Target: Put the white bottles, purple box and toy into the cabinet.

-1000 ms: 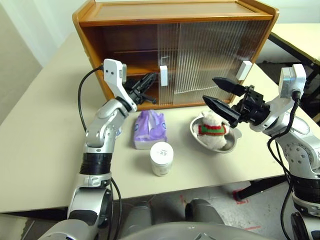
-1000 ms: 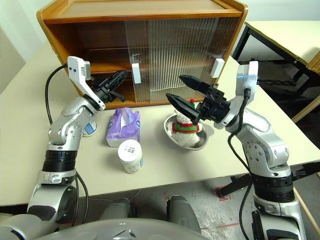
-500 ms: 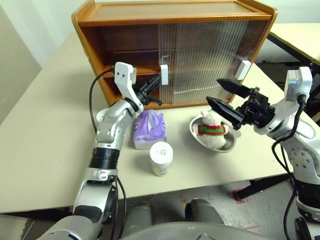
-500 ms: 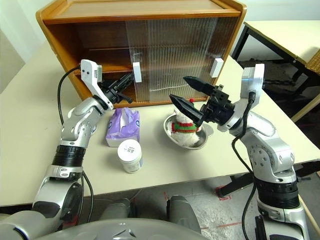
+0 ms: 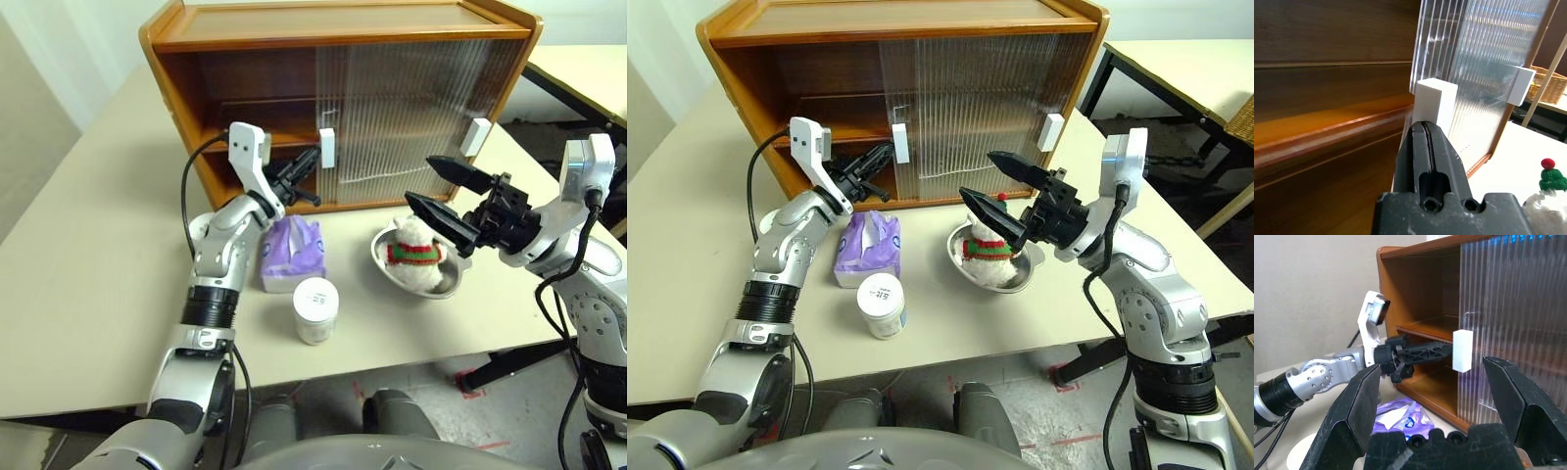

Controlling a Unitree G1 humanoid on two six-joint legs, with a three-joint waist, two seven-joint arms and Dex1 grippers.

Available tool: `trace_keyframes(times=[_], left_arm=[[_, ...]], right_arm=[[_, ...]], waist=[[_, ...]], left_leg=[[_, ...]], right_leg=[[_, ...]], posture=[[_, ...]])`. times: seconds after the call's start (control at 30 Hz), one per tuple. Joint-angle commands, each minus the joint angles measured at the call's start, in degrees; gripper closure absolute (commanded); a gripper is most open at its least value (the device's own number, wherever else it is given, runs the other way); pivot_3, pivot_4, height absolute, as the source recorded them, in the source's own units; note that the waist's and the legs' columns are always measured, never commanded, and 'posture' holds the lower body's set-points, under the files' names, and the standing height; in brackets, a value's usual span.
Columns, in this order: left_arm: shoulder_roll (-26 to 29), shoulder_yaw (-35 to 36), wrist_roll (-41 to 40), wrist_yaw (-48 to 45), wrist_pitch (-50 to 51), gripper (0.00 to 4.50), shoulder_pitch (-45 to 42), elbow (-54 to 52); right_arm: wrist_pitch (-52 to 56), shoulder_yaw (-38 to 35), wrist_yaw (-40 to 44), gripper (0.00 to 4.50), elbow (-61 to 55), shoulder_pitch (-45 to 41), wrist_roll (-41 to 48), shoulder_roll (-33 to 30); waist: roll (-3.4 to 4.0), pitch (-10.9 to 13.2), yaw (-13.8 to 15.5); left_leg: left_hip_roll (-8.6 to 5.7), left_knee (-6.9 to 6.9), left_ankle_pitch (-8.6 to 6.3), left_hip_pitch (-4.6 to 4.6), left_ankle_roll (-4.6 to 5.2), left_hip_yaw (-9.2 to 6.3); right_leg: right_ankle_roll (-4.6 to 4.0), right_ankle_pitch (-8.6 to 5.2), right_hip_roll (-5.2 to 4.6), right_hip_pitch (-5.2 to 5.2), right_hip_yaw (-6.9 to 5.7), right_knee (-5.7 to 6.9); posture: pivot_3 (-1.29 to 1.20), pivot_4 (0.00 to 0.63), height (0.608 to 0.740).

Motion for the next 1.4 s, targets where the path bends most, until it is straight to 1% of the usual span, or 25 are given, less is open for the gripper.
trace_keyframes(times=[0.03, 0.2, 0.33, 0.5, 0.6, 0.7, 0.77, 0.83, 0.87, 0.93, 1.03, 1.2, 1.27, 1.33, 1.4], left_arm=[[-1.1, -1.0, 1.3, -0.9, -1.9, 4.48, -2.4, 3.7], [-1.8, -0.7, 1.9, -1.6, -4.5, 4.48, -3.5, 7.6], [-1.6, 0.0, 1.1, -1.4, -4.3, 4.48, -2.7, 5.7], [1.1, 1.5, -1.7, -1.6, 0.1, 4.48, 1.7, -4.3], [3.6, 2.8, -5.0, -2.0, 4.6, 4.48, 4.8, -13.5], [6.2, 3.2, -8.1, -3.1, 8.4, 4.48, 6.6, -20.2], [7.3, 3.4, -9.1, -3.2, 9.7, 4.48, 7.1, -22.2], [10.6, 5.9, -10.9, -4.7, 10.6, 4.1, 8.9, -25.6], [12.2, 7.0, -11.8, -5.7, 10.8, 3.83, 10.1, -27.2], [14.7, 8.7, -13.5, -7.5, 10.9, 3.11, 12.8, -29.1], [19.8, 12.5, -13.3, -11.6, 7.8, 2.05, 19.1, -29.6], [23.4, 16.2, -13.0, -16.5, 2.1, 0.04, 25.5, -27.8], [24.7, 18.2, -13.6, -17.9, 1.7, 0.04, 29.0, -27.3], [25.6, 19.7, -15.2, -19.9, 2.1, 0.04, 31.9, -27.0], [25.6, 21.4, -16.5, -20.4, 2.5, 0.04, 34.0, -26.2]], right_arm=[[-0.4, -0.8, -0.2, 0.0, -0.4, -0.3, 0.0, -0.4], [-0.3, -1.1, -0.3, 0.0, -0.4, -0.2, 0.1, -0.8], [-0.4, -1.3, 0.1, 0.0, 0.4, -0.5, 0.1, -1.3], [-0.6, -0.2, 0.6, 0.0, 1.4, -1.2, -0.1, -0.6], [-0.9, 1.0, 1.4, 0.0, 3.2, -2.7, -0.4, 0.2], [-1.1, 1.8, 2.8, 0.0, 5.1, -3.9, -0.8, 0.7], [-1.3, 2.0, 3.4, 0.0, 5.9, -4.3, -1.0, 0.8], [-1.8, 2.9, 4.4, 0.0, 7.9, -5.7, -1.3, 1.5], [-2.0, 3.4, 4.9, 0.0, 8.9, -6.2, -1.4, 1.9], [-2.5, 4.2, 5.8, 0.0, 10.4, -7.2, -1.7, 2.6], [-3.0, 5.5, 7.3, 0.0, 12.8, -8.8, -2.5, 4.0], [-3.2, 5.9, 8.9, 0.0, 14.8, -10.1, -3.3, 4.6], [-3.2, 6.0, 9.6, 0.0, 15.6, -10.7, -3.5, 4.8], [-3.1, 6.1, 10.1, 0.0, 16.3, -11.1, -3.6, 4.9], [-3.0, 6.2, 10.5, 0.0, 16.6, -11.5, -3.7, 5.0]], waist=[[-0.01, 0.0, -0.1], [-0.01, 0.0, -0.2], [-0.01, 0.0, -0.2], [-0.01, 0.0, -0.6], [-0.01, 0.0, -0.6], [-0.01, 0.0, 0.1], [-0.01, 0.0, 0.5], [-0.01, 0.0, 0.8], [-0.01, 0.0, 0.7], [0.01, 0.0, 0.7], [0.04, 0.0, 1.2], [0.07, 0.1, 4.0], [0.07, 0.1, 5.0], [0.08, 0.1, 5.5], [0.08, 0.1, 6.3]], left_leg=[[-0.02, 0.01, 0.0, 0.0, 0.0, 0.0], [-0.01, 0.0, 0.0, 0.0, 0.0, 0.01], [-0.01, 0.0, 0.0, -0.01, 0.0, 0.01], [0.03, -0.03, 0.0, 0.01, 0.0, 0.02], [0.09, -0.04, 0.0, 0.02, 0.0, 0.01], [0.09, -0.02, 0.0, 0.04, 0.0, 0.0], [0.09, 0.0, 0.0, 0.03, 0.0, 0.01], [0.05, 0.0, 0.01, 0.04, 0.02, 0.0], [0.06, 0.0, 0.02, 0.04, 0.03, 0.0], [0.09, -0.03, 0.02, 0.08, 0.03, 0.0], [0.12, -0.11, 0.02, 0.14, 0.03, -0.01], [0.14, -0.12, 0.01, 0.1, 0.02, -0.06], [0.13, -0.12, -0.02, 0.06, -0.03, -0.06], [0.13, -0.15, -0.17, 0.04, -0.29, -0.06], [0.15, -0.16, -0.18, 0.0, -0.31, -0.05]], right_leg=[[0.0, 0.0, 0.0, 0.0, 0.0, 0.0], [0.02, 0.01, 0.01, 0.0, 0.02, -0.02], [0.02, 0.01, 0.0, 0.0, 0.02, -0.03], [-0.01, 0.02, 0.02, 0.0, 0.06, -0.01], [-0.04, 0.03, 0.05, -0.01, 0.06, 0.02], [-0.06, 0.05, 0.05, -0.01, 0.05, 0.04], [-0.04, 0.05, 0.04, 0.0, 0.05, 0.04], [-0.02, 0.04, 0.0, 0.01, 0.04, 0.04], [-0.04, 0.05, 0.01, 0.01, 0.04, 0.04], [-0.1, 0.06, 0.04, 0.0, 0.06, 0.05], [-0.19, 0.03, 0.06, -0.01, 0.07, 0.07], [-0.29, 0.0, -0.03, -0.06, -0.03, 0.08], [-0.3, -0.01, -0.14, -0.07, -0.1, 0.03], [-0.33, -0.03, -0.24, -0.1, -0.11, 0.0], [-0.38, -0.05, -0.37, -0.17, -0.19, 0.01]], posture=[[-0.12, 0.0, 0.74], [-0.12, 0.0, 0.74], [-0.11, 0.0, 0.74], [-0.06, 0.0, 0.74], [-0.02, 0.0, 0.74], [0.0, 0.0, 0.74], [0.01, 0.0, 0.74], [0.07, 0.0, 0.74], [0.08, 0.0, 0.74], [0.1, 0.0, 0.74], [0.13, 0.0, 0.74], [0.16, 0.0, 0.74], [0.18, 0.0, 0.74], [0.18, 0.0, 0.74], [0.19, 0.0, 0.74]])
